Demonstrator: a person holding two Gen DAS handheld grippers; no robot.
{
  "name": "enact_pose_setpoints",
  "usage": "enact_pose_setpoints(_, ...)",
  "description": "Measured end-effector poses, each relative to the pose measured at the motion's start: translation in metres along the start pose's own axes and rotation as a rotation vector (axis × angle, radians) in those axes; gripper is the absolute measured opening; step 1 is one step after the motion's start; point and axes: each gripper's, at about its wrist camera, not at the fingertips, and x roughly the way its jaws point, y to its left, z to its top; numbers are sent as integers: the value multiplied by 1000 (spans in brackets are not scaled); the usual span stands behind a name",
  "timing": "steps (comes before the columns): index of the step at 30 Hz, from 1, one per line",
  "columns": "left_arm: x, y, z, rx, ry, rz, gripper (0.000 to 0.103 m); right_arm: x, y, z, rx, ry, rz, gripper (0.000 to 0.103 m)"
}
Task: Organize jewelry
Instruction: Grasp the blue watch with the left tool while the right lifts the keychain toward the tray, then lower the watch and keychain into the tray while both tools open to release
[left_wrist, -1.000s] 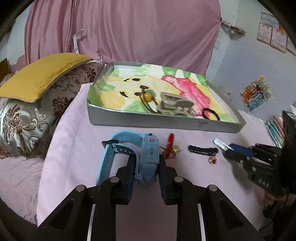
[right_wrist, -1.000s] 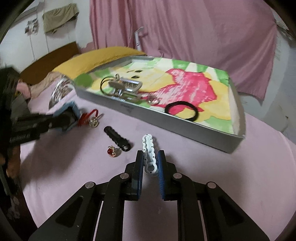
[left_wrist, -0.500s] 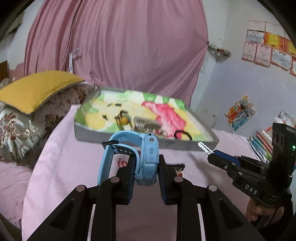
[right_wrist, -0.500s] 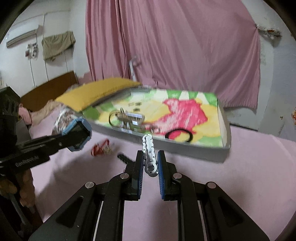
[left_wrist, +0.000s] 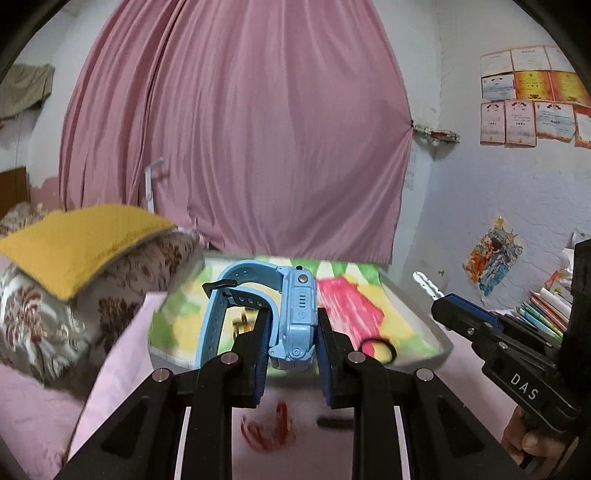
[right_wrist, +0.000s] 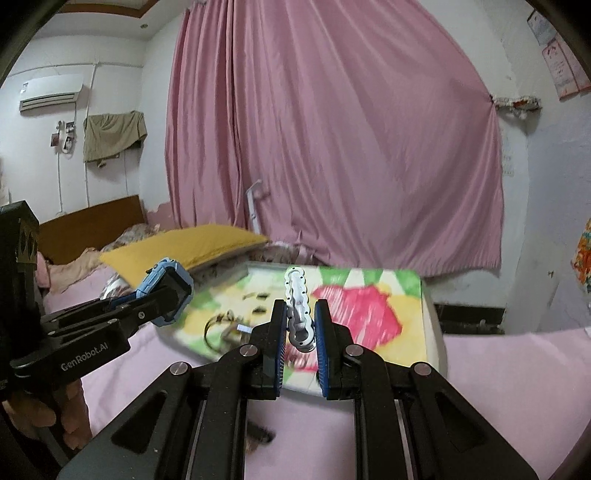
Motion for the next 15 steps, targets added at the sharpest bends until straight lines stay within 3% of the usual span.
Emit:
enact_pose_setpoints(5,13,3,14,7,-41,10,21,11,4,9,-17,-35,-16,13)
enact_pose_setpoints(8,22,7,20,14,-43,25,21,24,5,12,-21,-11,-16,13)
enact_pose_setpoints(15,53,22,22,12,75,55,21,61,-4,0,15,134,-26,13)
